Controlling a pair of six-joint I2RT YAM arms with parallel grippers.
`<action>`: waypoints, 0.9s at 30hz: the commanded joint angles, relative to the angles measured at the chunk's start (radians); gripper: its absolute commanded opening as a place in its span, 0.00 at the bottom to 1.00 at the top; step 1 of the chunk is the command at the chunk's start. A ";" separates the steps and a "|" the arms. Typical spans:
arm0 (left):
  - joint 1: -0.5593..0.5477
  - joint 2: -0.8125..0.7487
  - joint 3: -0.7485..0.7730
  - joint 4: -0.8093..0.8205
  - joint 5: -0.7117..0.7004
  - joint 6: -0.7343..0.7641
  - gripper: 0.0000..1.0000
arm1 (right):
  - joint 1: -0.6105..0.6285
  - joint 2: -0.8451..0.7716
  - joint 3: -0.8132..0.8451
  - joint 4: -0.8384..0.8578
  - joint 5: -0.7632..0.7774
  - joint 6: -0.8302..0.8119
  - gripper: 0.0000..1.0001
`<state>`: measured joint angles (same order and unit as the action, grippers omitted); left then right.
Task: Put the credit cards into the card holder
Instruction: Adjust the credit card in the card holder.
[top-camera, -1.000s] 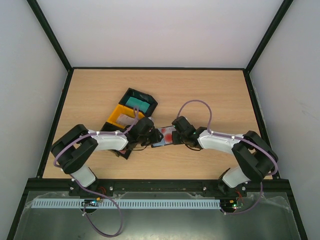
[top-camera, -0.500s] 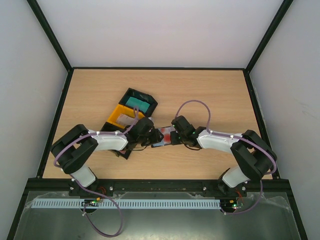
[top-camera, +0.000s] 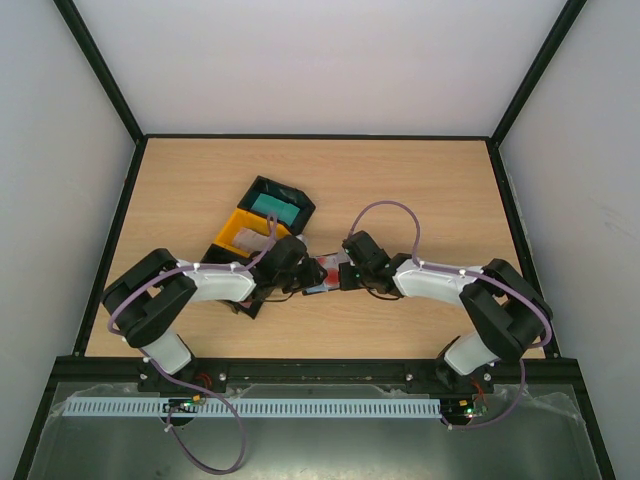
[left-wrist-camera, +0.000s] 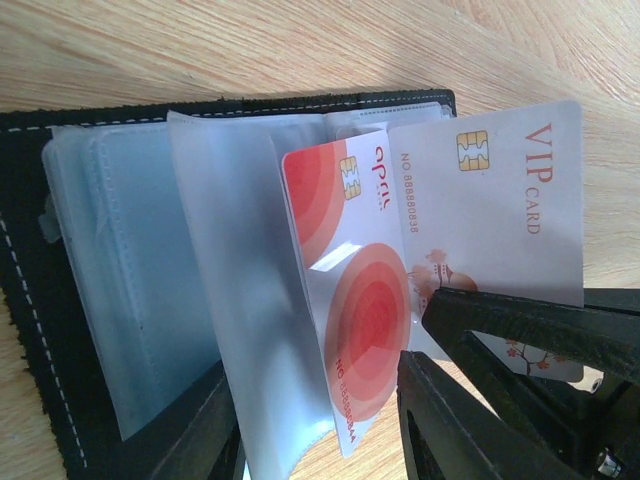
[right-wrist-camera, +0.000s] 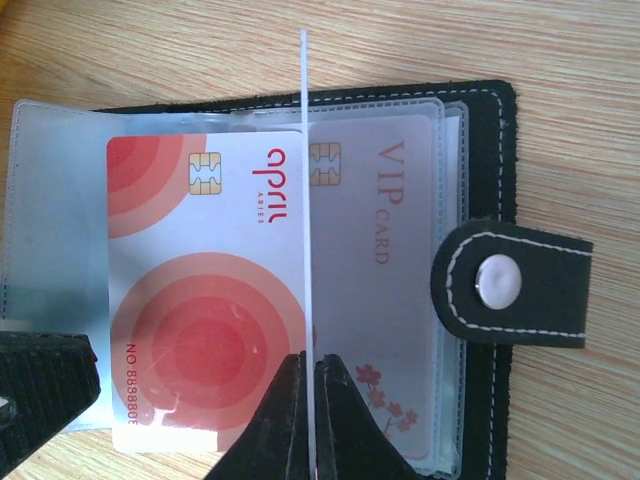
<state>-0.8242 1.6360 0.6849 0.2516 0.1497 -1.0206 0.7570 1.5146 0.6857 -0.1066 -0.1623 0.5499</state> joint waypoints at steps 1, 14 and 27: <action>0.004 -0.004 -0.018 -0.017 -0.029 0.004 0.43 | 0.005 -0.007 0.007 -0.021 0.036 -0.007 0.02; 0.007 -0.011 -0.001 -0.068 -0.065 0.010 0.43 | 0.007 0.017 0.021 -0.070 0.126 -0.046 0.02; 0.009 -0.025 0.020 -0.115 -0.092 0.018 0.42 | 0.021 0.025 0.030 -0.075 0.135 -0.071 0.02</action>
<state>-0.8238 1.6283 0.6899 0.2028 0.0887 -1.0157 0.7635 1.5196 0.6968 -0.1341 -0.0612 0.5003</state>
